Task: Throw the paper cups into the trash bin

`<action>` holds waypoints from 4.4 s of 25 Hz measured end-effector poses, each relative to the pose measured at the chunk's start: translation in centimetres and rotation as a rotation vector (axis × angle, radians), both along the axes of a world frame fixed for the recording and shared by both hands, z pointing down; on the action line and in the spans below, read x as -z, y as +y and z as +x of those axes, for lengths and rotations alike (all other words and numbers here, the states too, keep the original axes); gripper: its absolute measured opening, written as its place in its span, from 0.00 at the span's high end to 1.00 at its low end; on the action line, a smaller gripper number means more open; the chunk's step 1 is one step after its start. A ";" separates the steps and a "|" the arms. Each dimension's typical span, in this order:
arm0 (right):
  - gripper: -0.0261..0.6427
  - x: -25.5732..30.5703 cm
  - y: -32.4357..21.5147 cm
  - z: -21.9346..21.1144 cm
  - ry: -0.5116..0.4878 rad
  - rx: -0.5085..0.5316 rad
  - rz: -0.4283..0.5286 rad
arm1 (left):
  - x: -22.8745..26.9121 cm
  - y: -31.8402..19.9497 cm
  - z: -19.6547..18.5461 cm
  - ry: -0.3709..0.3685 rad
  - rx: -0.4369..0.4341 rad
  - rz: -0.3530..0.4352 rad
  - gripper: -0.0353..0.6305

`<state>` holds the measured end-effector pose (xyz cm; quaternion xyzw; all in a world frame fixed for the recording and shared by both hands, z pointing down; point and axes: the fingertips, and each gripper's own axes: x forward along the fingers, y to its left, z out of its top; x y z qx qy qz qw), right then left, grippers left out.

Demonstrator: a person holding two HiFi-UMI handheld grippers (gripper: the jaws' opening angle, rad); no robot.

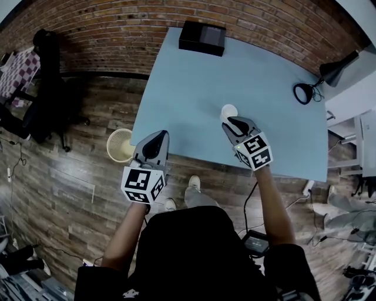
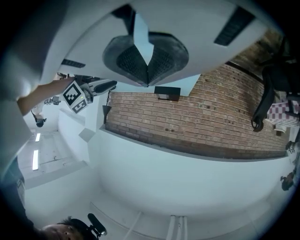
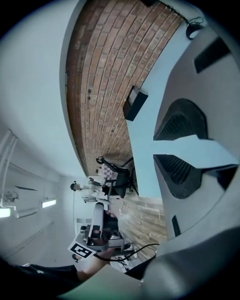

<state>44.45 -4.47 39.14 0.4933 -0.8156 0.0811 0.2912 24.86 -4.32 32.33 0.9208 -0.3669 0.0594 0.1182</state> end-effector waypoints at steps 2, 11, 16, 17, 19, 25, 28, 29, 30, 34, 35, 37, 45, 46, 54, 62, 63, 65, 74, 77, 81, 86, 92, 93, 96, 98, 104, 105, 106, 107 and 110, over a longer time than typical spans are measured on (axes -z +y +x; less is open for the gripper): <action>0.84 -1.4 -0.8 0.9 0.033 0.012 -0.033 | -0.4 -0.6 0.1 -0.009 0.019 -0.008 0.94; 0.71 -8.4 -3.1 3.5 0.287 0.114 -0.192 | -2.1 -2.2 0.7 -0.043 0.065 -0.054 0.94; 0.71 -11.0 -4.2 4.3 0.372 0.158 -0.243 | -3.0 -2.9 0.7 -0.056 0.098 -0.076 0.94; 0.71 -11.5 -4.4 4.5 0.386 0.161 -0.253 | -3.1 -3.0 0.7 -0.055 0.102 -0.082 0.94; 0.71 -12.2 -4.7 5.0 0.397 0.164 -0.278 | -3.3 -3.2 0.7 -0.054 0.113 -0.091 0.94; 0.72 -13.9 -4.6 5.3 0.416 0.198 -0.355 | -3.9 -3.4 0.4 -0.063 0.152 -0.112 0.94; 0.79 -14.3 -4.6 5.4 0.445 0.226 -0.362 | -4.2 -3.4 0.4 -0.060 0.172 -0.122 0.94; 0.82 -14.4 -4.7 5.5 0.455 0.233 -0.361 | -4.3 -3.5 0.5 -0.059 0.178 -0.124 0.94; 0.84 -14.4 -4.7 5.6 0.462 0.239 -0.359 | -4.3 -3.5 0.6 -0.059 0.183 -0.125 0.94; 0.89 -14.3 -4.8 5.9 0.476 0.262 -0.354 | -4.4 -3.4 0.9 -0.060 0.197 -0.125 0.94; 0.90 -14.3 -4.7 5.9 0.479 0.268 -0.353 | -4.5 -3.4 0.9 -0.060 0.203 -0.128 0.94; 0.92 -14.3 -4.8 6.0 0.485 0.281 -0.353 | -4.7 -3.5 0.8 -0.055 0.221 -0.136 0.94; 0.93 -13.4 -5.3 5.5 0.481 0.316 -0.313 | -5.2 -2.9 0.6 -0.064 0.266 -0.145 0.94; 0.93 -13.3 -5.4 5.3 0.479 0.318 -0.310 | -5.3 -2.8 0.5 -0.065 0.271 -0.147 0.94; 0.93 -12.5 -6.6 4.1 0.474 0.327 -0.283 | -5.5 -2.9 -1.2 -0.063 0.309 -0.149 0.94; 0.93 -11.3 -8.1 0.3 0.483 0.358 -0.243 | -5.1 -2.9 -4.8 -0.060 0.367 -0.135 0.94; 0.93 -11.3 -8.4 -0.4 0.484 0.367 -0.243 | -5.0 -3.0 -5.4 -0.063 0.372 -0.130 0.94; 0.93 -11.4 -8.7 -1.9 0.483 0.384 -0.247 | -4.9 -2.9 -6.9 -0.089 0.377 -0.119 0.94; 0.93 -11.2 -10.0 -9.9 0.490 0.460 -0.239 | -5.0 -2.2 -14.5 -0.103 0.434 -0.127 0.94; 0.93 -10.6 -10.7 -12.7 0.484 0.481 -0.229 | -5.4 -2.1 -16.7 -0.095 0.457 -0.142 0.94; 0.93 -9.7 -11.7 -16.8 0.456 0.501 -0.209 | -6.0 -2.5 -19.5 -0.101 0.474 -0.154 0.94; 0.93 -9.8 -12.6 -21.6 0.437 0.531 -0.220 | -6.2 -2.9 -23.6 -0.105 0.504 -0.156 0.94; 0.93 -11.0 -13.5 -26.4 0.460 0.570 -0.249 | -7.2 -3.3 -28.8 -0.087 0.549 -0.184 0.94; 0.93 -11.2 -13.7 -27.3 0.462 0.575 -0.254 | -7.4 -3.3 -29.6 -0.085 0.555 -0.189 0.94; 0.93 -11.5 -14.2 -30.3 0.462 0.582 -0.265 | -7.9 -3.6 -32.4 -0.077 0.569 -0.203 0.94; 0.93 -11.6 -14.3 -32.5 0.458 0.591 -0.266 | -8.0 -3.6 -34.4 -0.072 0.577 -0.207 0.94; 0.93 -12.2 -13.8 -38.7 0.454 0.611 -0.281 | -8.2 -3.4 -39.7 -0.068 0.575 -0.214 0.94; 0.93 -12.4 -13.6 -39.6 0.454 0.613 -0.286 | -8.3 -3.4 -40.4 -0.067 0.573 -0.213 0.94; 0.93 -12.4 -13.4 -40.4 0.454 0.614 -0.290 | -8.4 -3.3 -41.2 -0.067 0.572 -0.213 0.94; 0.93 -12.5 -13.3 -41.1 0.455 0.616 -0.292 | -8.5 -3.4 -41.9 -0.065 0.573 -0.214 0.94; 0.93 -12.9 -13.2 -43.2 0.458 0.615 -0.298 | -8.8 -3.6 -43.9 -0.057 0.572 -0.216 0.94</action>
